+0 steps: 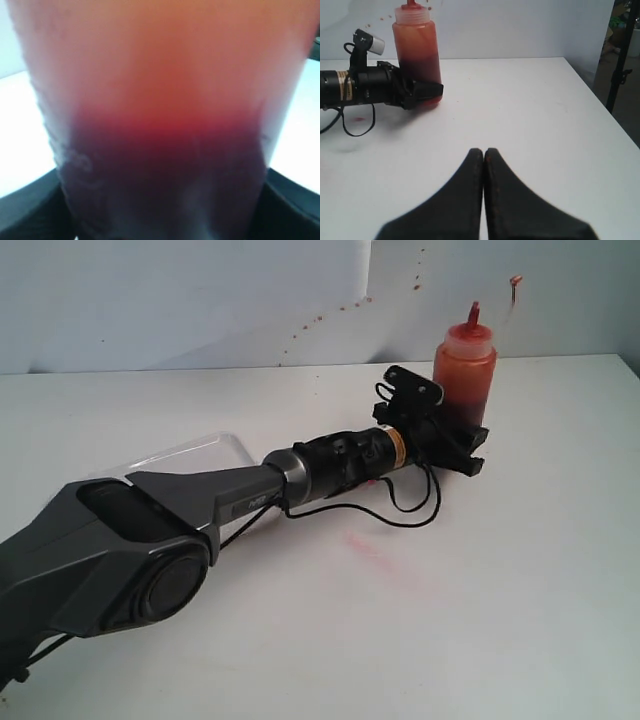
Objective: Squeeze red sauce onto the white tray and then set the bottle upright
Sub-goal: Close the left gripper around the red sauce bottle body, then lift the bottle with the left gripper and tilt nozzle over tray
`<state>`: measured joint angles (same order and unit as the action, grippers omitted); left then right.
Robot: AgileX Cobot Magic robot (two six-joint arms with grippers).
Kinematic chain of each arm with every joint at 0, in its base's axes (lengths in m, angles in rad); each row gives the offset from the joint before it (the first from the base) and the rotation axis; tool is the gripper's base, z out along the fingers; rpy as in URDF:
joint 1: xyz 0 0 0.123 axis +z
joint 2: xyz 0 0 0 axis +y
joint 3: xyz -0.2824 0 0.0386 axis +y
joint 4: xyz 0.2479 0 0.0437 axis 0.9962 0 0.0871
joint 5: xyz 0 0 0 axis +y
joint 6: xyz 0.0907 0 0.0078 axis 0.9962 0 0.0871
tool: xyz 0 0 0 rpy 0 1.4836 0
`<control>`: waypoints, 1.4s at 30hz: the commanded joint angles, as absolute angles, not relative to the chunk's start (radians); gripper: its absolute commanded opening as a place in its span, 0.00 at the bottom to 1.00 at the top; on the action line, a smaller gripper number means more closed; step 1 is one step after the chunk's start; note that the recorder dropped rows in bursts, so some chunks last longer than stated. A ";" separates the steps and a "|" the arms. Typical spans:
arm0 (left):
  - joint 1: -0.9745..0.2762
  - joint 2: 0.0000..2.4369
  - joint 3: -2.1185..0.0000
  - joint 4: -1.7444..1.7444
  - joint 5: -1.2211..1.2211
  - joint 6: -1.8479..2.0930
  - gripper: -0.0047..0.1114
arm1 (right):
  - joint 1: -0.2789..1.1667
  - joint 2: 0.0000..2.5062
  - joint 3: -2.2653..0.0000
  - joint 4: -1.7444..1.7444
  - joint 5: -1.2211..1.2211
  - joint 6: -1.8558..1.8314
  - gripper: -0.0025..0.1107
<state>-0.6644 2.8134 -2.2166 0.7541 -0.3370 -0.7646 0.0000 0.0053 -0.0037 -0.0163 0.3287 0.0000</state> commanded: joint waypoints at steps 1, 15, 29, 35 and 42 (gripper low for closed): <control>-0.667 2.720 -2.225 0.903 -0.407 -0.900 0.04 | 0.001 0.000 0.000 -0.029 0.326 0.000 0.02; -0.667 2.544 -2.225 1.445 -0.539 -1.438 0.04 | 0.001 0.000 0.000 -0.029 0.326 0.000 0.02; -0.569 2.281 -2.130 1.739 -0.711 -1.773 0.04 | 0.001 0.000 0.000 -0.029 0.326 0.000 0.02; -0.528 2.123 -1.863 1.737 -0.661 -1.648 0.04 | 0.001 0.000 0.000 -0.029 0.326 0.000 0.02; -0.449 1.845 -1.443 1.559 -0.481 -1.319 0.04 | 0.001 0.000 0.000 -0.029 0.326 0.000 0.02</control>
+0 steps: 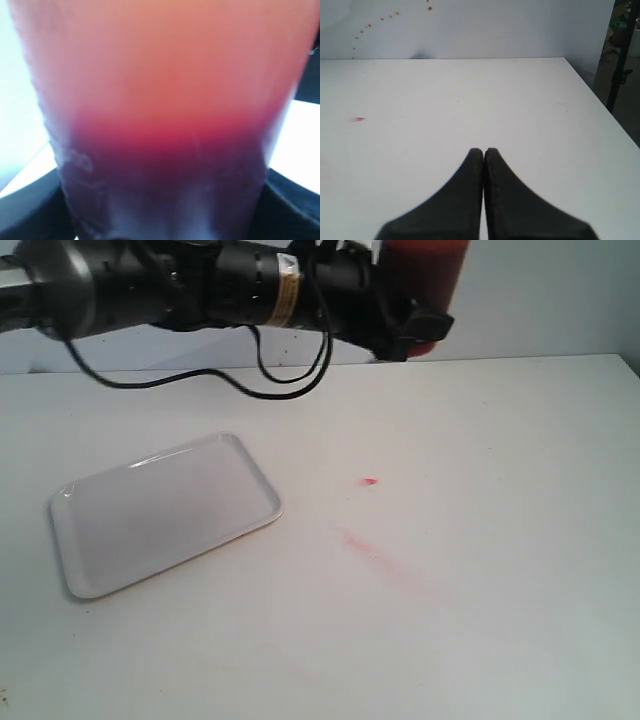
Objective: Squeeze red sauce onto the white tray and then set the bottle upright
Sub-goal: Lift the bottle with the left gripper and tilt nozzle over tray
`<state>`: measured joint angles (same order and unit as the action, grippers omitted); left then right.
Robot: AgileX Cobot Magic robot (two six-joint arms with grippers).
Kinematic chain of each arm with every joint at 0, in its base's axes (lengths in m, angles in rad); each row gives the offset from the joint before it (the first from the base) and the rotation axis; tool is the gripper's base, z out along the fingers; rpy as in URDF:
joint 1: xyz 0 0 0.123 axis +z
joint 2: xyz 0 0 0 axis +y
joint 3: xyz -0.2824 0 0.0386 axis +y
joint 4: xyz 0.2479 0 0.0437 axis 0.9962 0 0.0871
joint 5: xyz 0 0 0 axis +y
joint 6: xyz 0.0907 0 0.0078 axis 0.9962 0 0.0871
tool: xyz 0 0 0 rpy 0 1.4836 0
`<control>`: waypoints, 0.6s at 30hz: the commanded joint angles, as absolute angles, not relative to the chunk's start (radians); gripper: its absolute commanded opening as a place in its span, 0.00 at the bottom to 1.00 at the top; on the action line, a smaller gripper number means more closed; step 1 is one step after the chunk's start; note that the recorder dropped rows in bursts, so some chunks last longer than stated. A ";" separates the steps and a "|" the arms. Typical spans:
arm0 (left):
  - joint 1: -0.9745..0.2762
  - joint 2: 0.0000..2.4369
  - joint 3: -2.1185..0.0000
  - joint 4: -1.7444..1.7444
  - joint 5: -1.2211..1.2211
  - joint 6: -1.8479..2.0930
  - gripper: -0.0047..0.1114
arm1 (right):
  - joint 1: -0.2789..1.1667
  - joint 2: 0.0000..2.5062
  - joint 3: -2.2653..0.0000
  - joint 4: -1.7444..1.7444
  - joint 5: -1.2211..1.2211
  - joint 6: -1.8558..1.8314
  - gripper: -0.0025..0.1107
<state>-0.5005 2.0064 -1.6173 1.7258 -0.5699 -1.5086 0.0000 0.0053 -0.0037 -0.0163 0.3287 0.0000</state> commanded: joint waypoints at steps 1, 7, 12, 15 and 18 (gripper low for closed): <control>-0.426 1.813 -1.388 1.533 -0.481 -1.284 0.04 | 0.001 0.000 0.000 -0.029 0.326 0.000 0.02; -0.249 1.604 -1.141 1.468 -0.449 -1.161 0.04 | 0.001 0.000 0.000 -0.029 0.326 0.000 0.02; -0.087 1.507 -1.017 1.496 -0.437 -1.083 0.04 | 0.001 0.000 0.000 -0.029 0.326 0.000 0.02; -0.029 1.495 -1.005 1.509 -0.437 -1.074 0.04 | 0.001 0.000 0.000 -0.029 0.326 0.000 0.02; -0.006 1.483 -1.005 1.577 -0.431 -1.067 0.04 | 0.001 0.000 0.000 -0.029 0.326 0.000 0.02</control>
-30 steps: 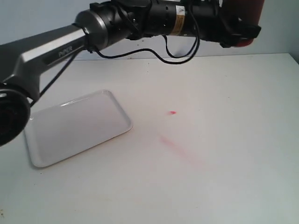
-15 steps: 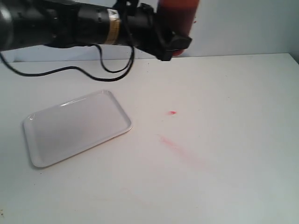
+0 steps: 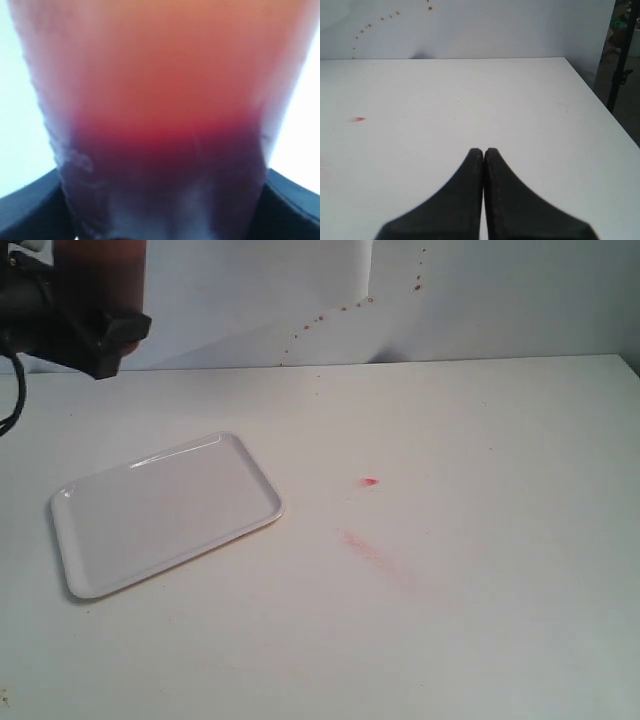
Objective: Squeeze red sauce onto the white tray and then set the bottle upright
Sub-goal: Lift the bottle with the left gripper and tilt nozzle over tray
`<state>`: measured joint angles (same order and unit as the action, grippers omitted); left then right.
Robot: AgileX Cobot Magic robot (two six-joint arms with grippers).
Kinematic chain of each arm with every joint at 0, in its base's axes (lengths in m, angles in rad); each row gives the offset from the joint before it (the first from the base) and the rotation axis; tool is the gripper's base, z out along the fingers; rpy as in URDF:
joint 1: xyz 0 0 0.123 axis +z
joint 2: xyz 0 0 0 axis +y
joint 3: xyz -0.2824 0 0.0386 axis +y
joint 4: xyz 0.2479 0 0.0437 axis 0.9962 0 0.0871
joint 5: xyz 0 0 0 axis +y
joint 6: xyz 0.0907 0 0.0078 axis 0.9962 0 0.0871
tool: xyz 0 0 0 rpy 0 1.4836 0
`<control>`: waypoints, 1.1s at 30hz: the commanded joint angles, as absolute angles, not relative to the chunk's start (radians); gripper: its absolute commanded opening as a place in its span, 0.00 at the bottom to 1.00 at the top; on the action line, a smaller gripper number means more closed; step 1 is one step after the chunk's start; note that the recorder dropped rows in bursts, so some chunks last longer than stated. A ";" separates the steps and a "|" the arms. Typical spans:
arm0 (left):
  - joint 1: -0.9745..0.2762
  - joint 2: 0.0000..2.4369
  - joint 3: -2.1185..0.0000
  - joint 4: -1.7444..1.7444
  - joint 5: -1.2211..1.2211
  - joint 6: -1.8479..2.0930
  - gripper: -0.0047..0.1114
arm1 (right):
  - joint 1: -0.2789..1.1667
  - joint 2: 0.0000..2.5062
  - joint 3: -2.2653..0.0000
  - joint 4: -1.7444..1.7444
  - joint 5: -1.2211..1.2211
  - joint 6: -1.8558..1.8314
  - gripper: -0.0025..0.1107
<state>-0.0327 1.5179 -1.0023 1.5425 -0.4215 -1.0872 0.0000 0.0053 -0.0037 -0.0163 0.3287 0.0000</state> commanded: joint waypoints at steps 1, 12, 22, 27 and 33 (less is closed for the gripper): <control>-0.003 1.478 -1.005 1.609 -0.411 -1.062 0.04 | 0.001 0.000 0.000 -0.029 0.326 0.000 0.02; -0.003 1.443 -1.005 1.744 -0.209 -1.064 0.04 | 0.001 0.000 0.000 -0.029 0.326 0.000 0.02; -0.002 1.445 -0.961 1.744 -0.119 -0.858 0.04 | 0.001 0.000 0.000 -0.031 0.326 0.000 0.02; -0.002 1.445 -0.932 1.744 -0.019 -0.743 0.04 | 0.001 0.000 0.000 -0.160 0.244 -0.090 0.02; -0.002 1.445 -0.932 1.744 0.026 -0.576 0.04 | 0.001 0.000 0.000 0.124 0.014 0.007 0.02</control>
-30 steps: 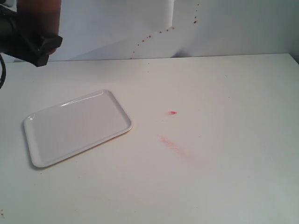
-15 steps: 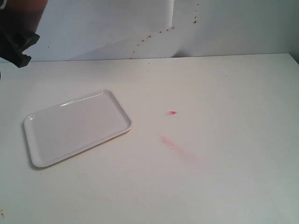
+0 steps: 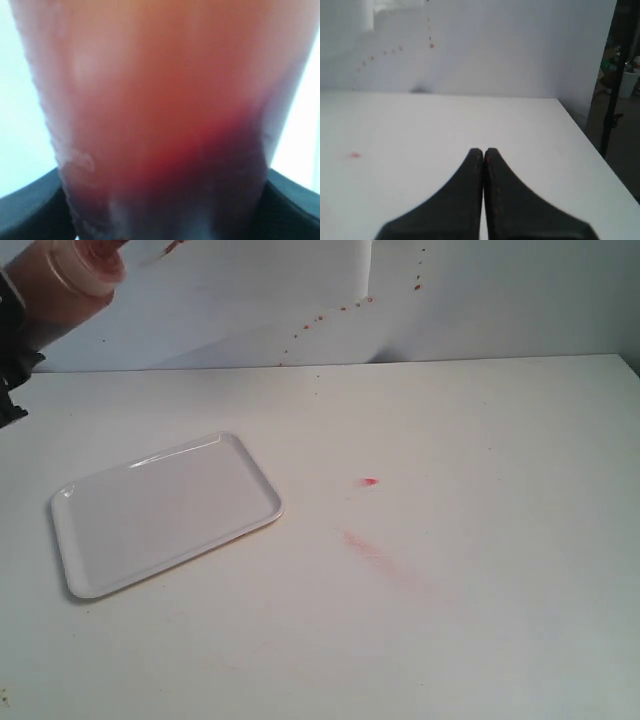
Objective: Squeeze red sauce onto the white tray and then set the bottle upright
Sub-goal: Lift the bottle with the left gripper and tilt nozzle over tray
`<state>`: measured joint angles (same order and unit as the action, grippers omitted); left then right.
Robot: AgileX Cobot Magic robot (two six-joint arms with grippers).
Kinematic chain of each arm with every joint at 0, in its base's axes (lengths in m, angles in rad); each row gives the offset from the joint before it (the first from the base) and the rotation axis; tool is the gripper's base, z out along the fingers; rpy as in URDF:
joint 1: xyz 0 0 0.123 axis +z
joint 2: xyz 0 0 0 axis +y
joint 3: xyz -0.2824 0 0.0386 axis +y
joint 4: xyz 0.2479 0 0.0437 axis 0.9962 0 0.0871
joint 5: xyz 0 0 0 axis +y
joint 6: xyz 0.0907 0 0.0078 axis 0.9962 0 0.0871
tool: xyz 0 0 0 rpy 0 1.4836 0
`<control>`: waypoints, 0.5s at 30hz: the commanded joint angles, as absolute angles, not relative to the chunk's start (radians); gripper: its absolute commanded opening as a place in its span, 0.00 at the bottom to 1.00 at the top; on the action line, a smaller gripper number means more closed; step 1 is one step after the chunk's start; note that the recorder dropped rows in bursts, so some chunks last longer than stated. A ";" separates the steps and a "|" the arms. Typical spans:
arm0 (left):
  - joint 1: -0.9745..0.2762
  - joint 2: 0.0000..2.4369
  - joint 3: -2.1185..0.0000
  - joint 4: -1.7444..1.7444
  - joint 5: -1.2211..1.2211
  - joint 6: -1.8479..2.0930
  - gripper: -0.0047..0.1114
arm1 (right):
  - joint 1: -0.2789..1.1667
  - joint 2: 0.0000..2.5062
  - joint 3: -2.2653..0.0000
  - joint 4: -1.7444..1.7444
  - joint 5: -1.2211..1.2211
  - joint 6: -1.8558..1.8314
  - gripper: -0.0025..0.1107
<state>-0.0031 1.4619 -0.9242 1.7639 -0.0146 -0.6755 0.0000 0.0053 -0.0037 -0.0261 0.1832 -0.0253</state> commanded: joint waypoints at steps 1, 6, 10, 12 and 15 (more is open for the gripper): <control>-0.002 1.445 -0.932 1.744 0.034 -0.536 0.04 | 0.001 0.000 0.000 0.171 -0.014 0.007 0.02; -0.002 1.445 -0.932 1.744 0.098 -0.342 0.04 | 0.001 0.000 0.000 0.351 -0.008 0.007 0.02; -0.002 1.445 -0.932 1.744 0.170 -0.203 0.04 | 0.001 0.000 0.000 0.523 0.045 0.008 0.02; -0.002 1.447 -0.932 1.744 0.183 -0.165 0.04 | 0.012 0.000 -0.028 0.554 0.102 0.000 0.02; -0.002 1.454 -0.934 1.744 0.192 -0.086 0.04 | 0.062 0.000 -0.109 0.630 0.168 -0.065 0.02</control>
